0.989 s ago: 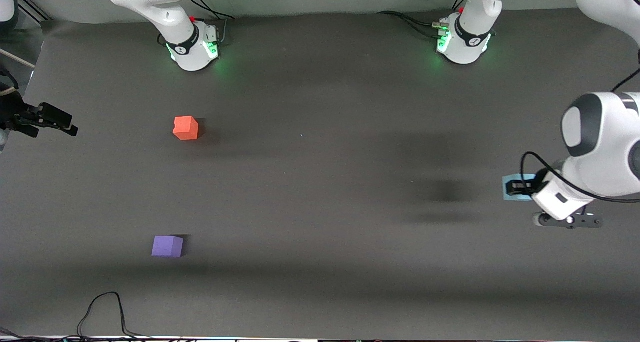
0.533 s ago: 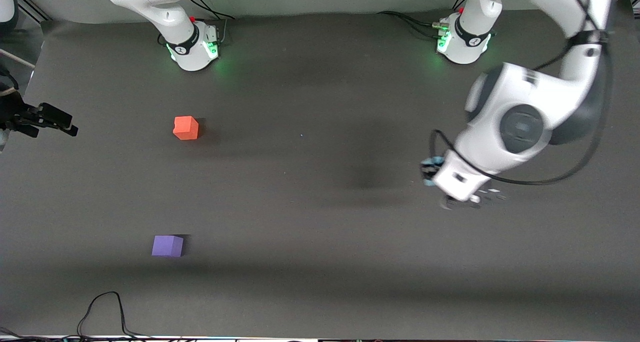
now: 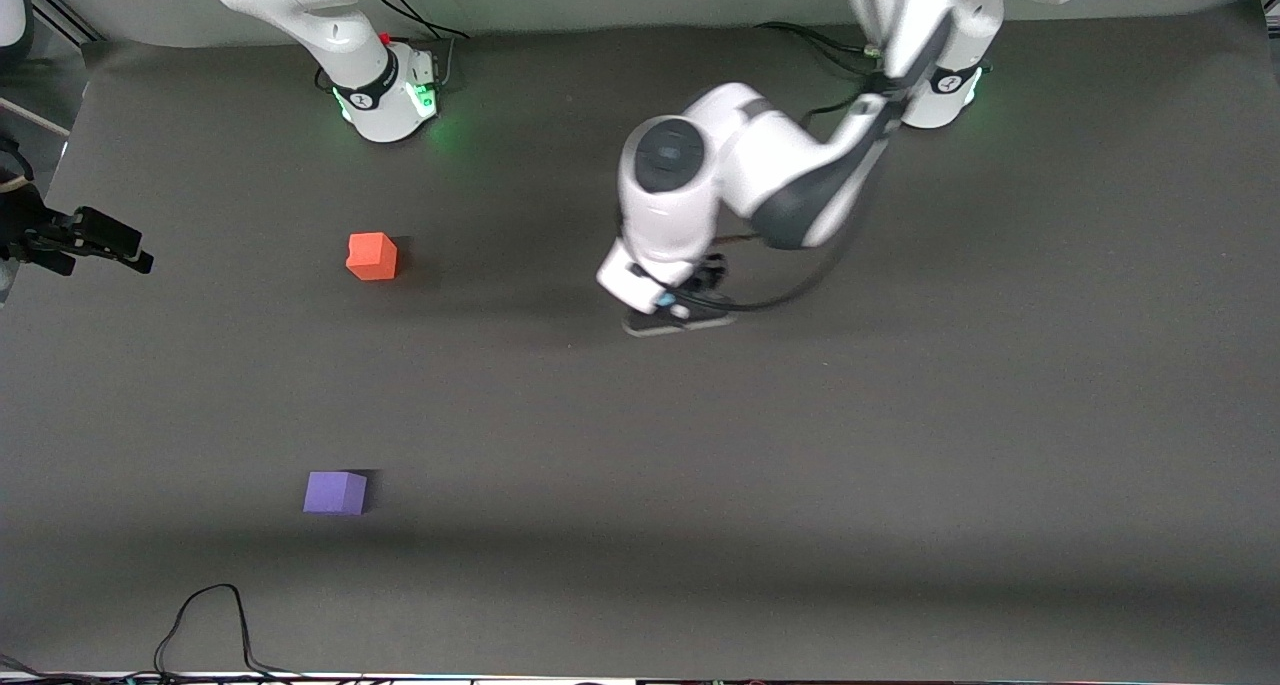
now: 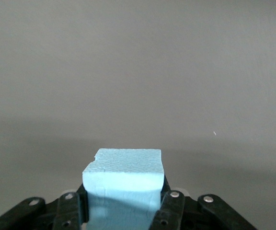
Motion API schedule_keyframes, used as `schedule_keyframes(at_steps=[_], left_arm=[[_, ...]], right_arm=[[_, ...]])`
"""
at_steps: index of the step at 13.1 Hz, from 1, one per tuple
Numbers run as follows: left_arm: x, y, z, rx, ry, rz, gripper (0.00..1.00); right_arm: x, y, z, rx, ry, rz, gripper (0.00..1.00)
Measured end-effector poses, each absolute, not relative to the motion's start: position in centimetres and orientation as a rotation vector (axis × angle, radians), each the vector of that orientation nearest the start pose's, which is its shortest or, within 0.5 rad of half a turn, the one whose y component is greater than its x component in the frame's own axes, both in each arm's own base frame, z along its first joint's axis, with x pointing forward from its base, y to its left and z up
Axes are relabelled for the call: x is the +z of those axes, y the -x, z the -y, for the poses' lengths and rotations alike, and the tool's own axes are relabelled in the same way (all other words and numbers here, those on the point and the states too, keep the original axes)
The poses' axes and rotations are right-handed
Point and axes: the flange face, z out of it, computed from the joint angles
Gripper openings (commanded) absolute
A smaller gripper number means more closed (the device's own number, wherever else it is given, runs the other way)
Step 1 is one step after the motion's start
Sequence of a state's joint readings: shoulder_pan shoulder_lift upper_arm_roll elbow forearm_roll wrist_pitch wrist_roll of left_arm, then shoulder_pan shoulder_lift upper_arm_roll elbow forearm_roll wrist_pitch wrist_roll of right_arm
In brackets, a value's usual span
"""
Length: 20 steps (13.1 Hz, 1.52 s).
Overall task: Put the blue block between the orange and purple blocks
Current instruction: 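Lift the blue block and carry it toward the table middle, then set the blue block down with the left gripper while the right gripper approaches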
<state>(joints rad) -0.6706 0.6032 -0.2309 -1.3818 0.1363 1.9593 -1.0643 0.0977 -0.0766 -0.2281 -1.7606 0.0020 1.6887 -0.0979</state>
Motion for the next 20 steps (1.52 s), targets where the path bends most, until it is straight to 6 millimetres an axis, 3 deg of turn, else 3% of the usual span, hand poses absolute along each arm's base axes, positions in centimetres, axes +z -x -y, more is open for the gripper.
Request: schedule_keyframes(at_steps=[3, 5, 8, 13, 14, 15, 16, 18, 20], left_arm=[[31.3, -42.8, 60.0, -0.032, 3.105, 0.208, 0.42], [27.9, -41.2, 62.0, -0.076, 3.101, 0.212, 0.42], [24.0, -41.9, 62.1, -0.088, 3.098, 0.238, 0.42], [20.7, -42.8, 61.4, -0.099, 3.082, 0.246, 0.43], [20.3, -42.8, 61.4, -0.104, 3.084, 0.241, 0.52], [20.1, -42.8, 61.4, -0.105, 3.082, 0.238, 0.88], [20.0, -42.8, 61.4, -0.107, 3.081, 0.237, 1.00], [20.0, -42.9, 61.3, -0.112, 3.080, 0.235, 1.00], [20.2, -43.0, 61.4, -0.120, 3.083, 0.235, 1.00]], right_arm=[[58.5, -53.3, 7.4, -0.006, 3.122, -0.051, 1.00], [58.5, -53.3, 7.5, -0.006, 3.122, -0.055, 1.00], [58.5, -53.3, 7.6, -0.006, 3.122, -0.056, 1.00], [58.4, -53.3, 7.6, -0.003, 3.122, -0.057, 1.00], [58.2, -53.4, 7.6, 0.001, 3.122, -0.057, 1.00], [58.0, -53.5, 7.6, 0.007, 3.123, -0.057, 1.00], [57.6, -53.7, 7.5, 0.019, 3.123, -0.056, 1.00], [55.8, -54.6, 6.4, 0.074, 3.128, -0.024, 1.00], [53.3, -55.9, 4.0, 0.137, 3.134, 0.041, 1.00]])
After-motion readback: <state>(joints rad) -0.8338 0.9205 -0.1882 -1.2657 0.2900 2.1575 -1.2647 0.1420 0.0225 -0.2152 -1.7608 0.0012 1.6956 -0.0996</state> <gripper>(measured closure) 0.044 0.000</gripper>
